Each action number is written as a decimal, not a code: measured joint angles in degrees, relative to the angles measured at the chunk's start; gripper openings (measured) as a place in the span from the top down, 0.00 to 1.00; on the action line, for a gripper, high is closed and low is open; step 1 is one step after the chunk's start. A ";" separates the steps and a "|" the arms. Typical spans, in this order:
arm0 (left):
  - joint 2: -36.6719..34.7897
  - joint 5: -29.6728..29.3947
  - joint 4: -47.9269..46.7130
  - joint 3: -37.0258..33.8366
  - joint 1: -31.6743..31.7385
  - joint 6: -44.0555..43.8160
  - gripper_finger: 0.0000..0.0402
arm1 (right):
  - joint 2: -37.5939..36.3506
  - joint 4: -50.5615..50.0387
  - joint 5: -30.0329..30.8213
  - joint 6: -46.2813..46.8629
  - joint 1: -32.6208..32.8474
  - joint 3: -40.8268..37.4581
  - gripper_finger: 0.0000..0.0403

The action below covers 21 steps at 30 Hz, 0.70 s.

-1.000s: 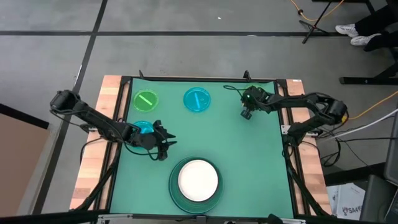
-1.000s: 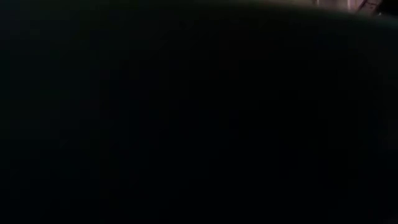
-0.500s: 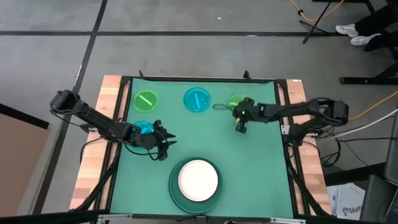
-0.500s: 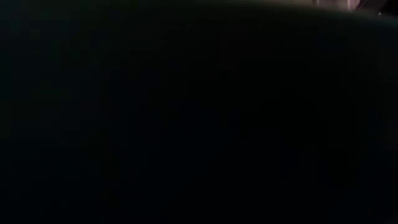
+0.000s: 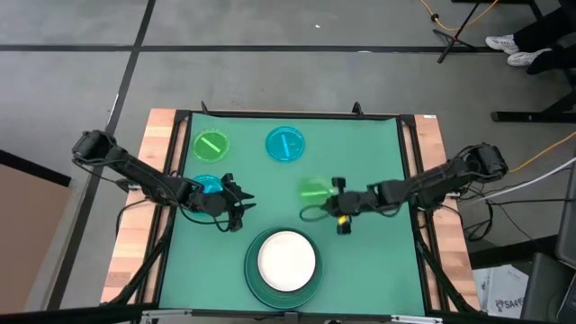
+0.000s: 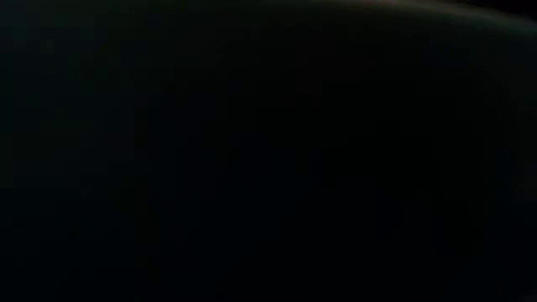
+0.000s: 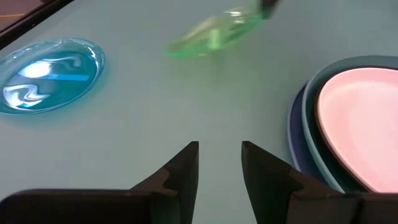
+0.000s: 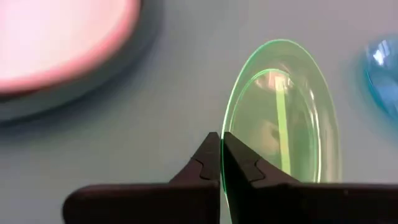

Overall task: Stack plastic plates
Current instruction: Stack the right green plate on top of the white plate

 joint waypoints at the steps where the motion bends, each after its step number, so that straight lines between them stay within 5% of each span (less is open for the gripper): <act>1: 0.00 -0.04 0.00 0.00 0.00 0.00 0.71 | 0.00 1.32 0.02 -0.01 1.40 0.38 1.00; 10: 0.00 -0.02 0.01 0.00 0.00 -0.07 0.71 | 2.69 8.08 0.28 -5.13 12.40 5.81 1.00; 21: 0.00 0.03 0.00 0.00 0.00 -0.03 0.71 | 17.12 7.89 -1.77 -16.40 20.06 18.88 1.00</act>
